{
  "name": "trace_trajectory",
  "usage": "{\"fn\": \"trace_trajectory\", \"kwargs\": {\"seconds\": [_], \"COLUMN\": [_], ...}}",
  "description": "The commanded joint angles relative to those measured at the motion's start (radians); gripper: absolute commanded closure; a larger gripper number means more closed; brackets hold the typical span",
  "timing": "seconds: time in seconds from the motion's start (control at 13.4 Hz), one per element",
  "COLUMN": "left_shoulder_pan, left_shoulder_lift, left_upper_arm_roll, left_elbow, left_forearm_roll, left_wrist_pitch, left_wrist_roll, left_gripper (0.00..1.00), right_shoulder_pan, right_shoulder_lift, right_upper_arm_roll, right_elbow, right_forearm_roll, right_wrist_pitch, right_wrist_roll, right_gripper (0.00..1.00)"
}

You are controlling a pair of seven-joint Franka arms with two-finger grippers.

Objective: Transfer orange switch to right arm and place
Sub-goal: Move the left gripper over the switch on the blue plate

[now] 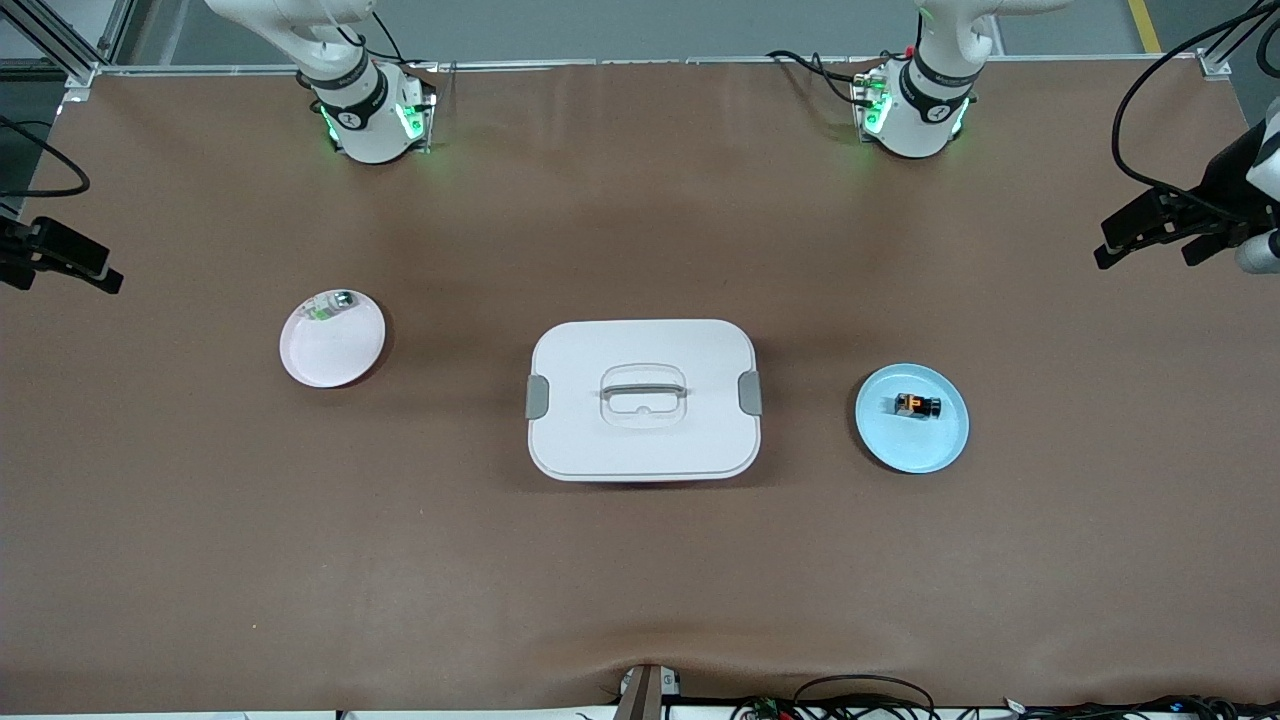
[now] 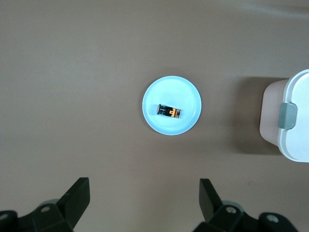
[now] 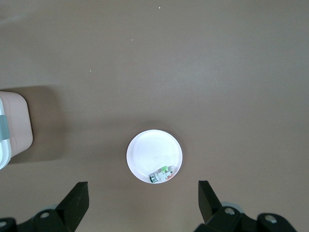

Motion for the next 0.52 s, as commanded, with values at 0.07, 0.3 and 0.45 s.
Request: {"fn": "trace_trajectory", "kwargs": {"seconds": [0.07, 0.3, 0.45], "left_shoulder_pan": [-0.005, -0.008, -0.005], "left_shoulder_lift": [0.002, 0.002, 0.012], "left_upper_arm_roll": [0.003, 0.003, 0.003], "left_elbow": [0.015, 0.015, 0.009], "left_forearm_roll": [0.014, 0.014, 0.011], "left_wrist_pitch": [-0.019, -0.021, -0.045], "left_wrist_roll": [-0.004, -0.009, -0.021], "left_gripper": [0.00, 0.00, 0.00], "right_shoulder_pan": [-0.006, -0.009, -0.009], "right_shoulder_lift": [-0.015, -0.015, -0.015], "right_upper_arm_roll": [0.003, 0.003, 0.003], "right_elbow": [-0.008, -0.009, -0.009], "right_forearm_roll": [-0.010, -0.010, -0.010], "right_wrist_pitch": [0.006, 0.009, 0.011], "right_wrist_roll": [0.004, 0.004, 0.004], "right_gripper": [0.00, 0.00, 0.00]}}
